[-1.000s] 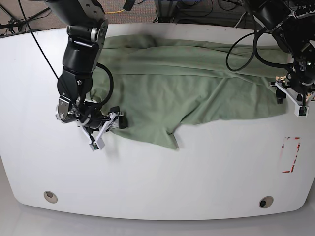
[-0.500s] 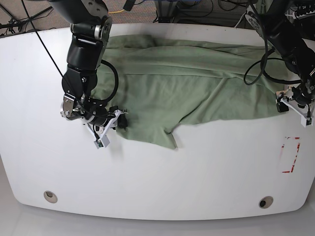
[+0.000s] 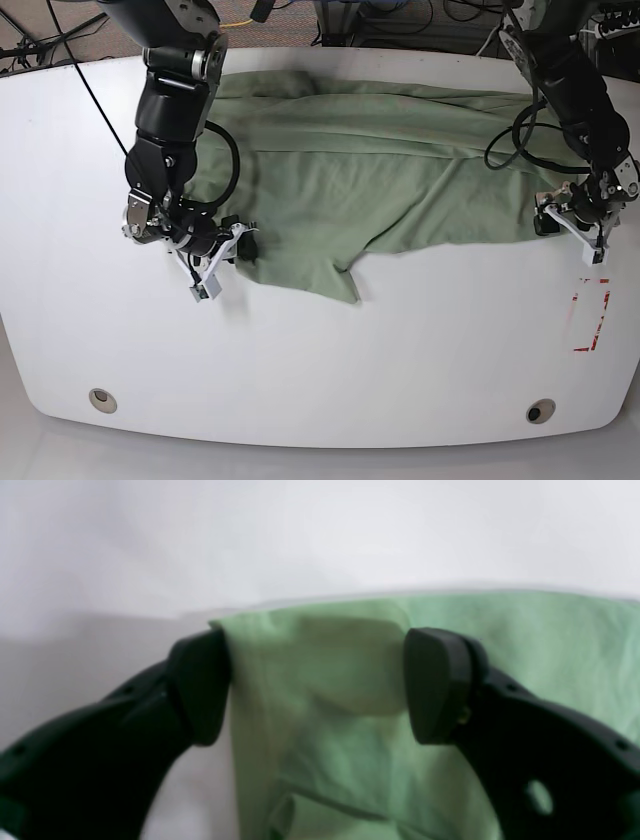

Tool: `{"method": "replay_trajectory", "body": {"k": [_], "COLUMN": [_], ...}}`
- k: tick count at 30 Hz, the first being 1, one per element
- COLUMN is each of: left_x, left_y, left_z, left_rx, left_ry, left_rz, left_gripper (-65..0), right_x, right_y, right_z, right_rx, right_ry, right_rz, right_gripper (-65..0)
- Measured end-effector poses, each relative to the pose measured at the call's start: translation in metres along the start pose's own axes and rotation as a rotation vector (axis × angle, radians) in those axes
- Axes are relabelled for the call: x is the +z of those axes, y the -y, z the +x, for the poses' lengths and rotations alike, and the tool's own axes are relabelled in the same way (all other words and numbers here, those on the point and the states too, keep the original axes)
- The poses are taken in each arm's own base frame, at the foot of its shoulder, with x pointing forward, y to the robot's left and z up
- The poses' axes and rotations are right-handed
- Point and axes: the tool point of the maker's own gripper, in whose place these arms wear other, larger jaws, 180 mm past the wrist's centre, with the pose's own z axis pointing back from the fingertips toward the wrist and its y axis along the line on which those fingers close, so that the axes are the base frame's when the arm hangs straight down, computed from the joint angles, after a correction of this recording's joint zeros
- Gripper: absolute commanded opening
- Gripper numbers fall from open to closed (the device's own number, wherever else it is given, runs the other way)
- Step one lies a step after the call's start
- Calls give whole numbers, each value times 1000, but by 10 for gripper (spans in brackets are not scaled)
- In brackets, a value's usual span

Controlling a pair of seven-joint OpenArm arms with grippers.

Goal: Fold the T-shirt properly
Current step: 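Fold the shirt's hanging part over toward the grippers' folded edge with both grippers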

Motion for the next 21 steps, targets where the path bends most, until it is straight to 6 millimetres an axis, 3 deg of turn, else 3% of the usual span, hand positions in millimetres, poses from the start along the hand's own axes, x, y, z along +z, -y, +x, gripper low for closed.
{"method": "replay_trajectory", "body": {"k": [2, 7, 11, 15, 21], "left_x": [-4, -15, -15, -6, 12], "left_y": [1, 0, -3, -4, -8], "left_z": [5, 6, 11, 14, 51], "left_rx": [17, 53, 19, -18, -67], "left_ry": [26, 48, 41, 42, 137], "left_rz": [-8, -43, -37, -14, 22], "left_gripper": [-469, -547, -650, -650, -650], "right_x": [0, 0, 3, 15, 32], "right_y": [-1, -1, 2, 1, 6], "right_z": [1, 4, 10, 32, 44], "right_rx": [1, 6, 16, 66, 119], "right_ry": [2, 2, 14, 69, 66], "right_rz": [2, 2, -7, -31, -78], "right_gripper": [-650, -650, -650, -650, -650]}}
